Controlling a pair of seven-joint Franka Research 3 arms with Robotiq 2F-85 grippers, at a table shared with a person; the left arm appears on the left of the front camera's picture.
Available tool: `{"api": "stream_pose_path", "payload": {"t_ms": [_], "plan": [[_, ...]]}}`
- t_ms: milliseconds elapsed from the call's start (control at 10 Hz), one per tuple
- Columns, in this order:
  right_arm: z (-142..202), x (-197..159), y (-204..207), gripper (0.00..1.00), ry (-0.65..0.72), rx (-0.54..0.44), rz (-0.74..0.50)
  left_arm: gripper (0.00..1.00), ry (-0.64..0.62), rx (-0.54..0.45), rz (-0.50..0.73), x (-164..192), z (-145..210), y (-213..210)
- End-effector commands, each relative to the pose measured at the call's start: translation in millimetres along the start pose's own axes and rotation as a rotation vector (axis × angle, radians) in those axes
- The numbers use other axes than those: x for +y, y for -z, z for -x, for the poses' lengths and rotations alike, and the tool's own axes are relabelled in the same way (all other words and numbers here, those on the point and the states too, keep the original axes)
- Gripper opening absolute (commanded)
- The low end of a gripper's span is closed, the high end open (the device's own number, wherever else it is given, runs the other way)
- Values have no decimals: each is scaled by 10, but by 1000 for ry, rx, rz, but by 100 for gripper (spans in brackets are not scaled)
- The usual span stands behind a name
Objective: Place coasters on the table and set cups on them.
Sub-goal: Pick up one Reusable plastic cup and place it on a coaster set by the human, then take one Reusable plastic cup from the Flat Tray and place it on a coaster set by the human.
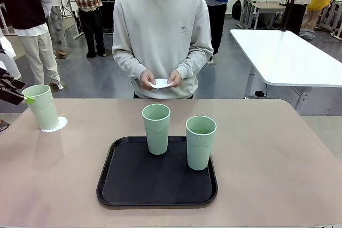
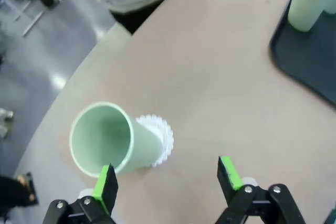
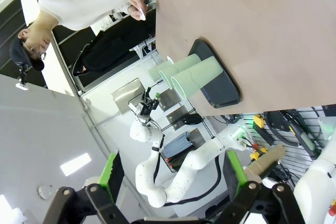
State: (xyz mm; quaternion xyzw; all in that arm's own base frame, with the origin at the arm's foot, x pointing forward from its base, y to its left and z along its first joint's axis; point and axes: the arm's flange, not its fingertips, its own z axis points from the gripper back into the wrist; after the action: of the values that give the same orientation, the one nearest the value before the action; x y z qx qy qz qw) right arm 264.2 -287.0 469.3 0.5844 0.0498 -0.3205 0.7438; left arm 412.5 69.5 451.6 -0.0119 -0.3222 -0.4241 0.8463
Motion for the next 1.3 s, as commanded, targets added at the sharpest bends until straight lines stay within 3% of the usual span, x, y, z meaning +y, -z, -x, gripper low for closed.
{"api": "stream_pose_path", "payload": {"t_ms": [0,500,600,700,1200], "plan": [[-4,2,-9,100,-3,-12,-4,100,4,183,-6,-198,-73,-165],[-4,2,-9,100,-3,-12,-4,100,161,490,10,-402,213,-382],[-4,2,-9,100,-3,-12,-4,100,160,476,5,-404,239,-391],[-4,2,-9,100,-3,-12,-4,100,133,437,3,-189,119,-347],[-4,2,-9,100,-3,-12,-4,100,133,437,3,-189,119,-347]]}}
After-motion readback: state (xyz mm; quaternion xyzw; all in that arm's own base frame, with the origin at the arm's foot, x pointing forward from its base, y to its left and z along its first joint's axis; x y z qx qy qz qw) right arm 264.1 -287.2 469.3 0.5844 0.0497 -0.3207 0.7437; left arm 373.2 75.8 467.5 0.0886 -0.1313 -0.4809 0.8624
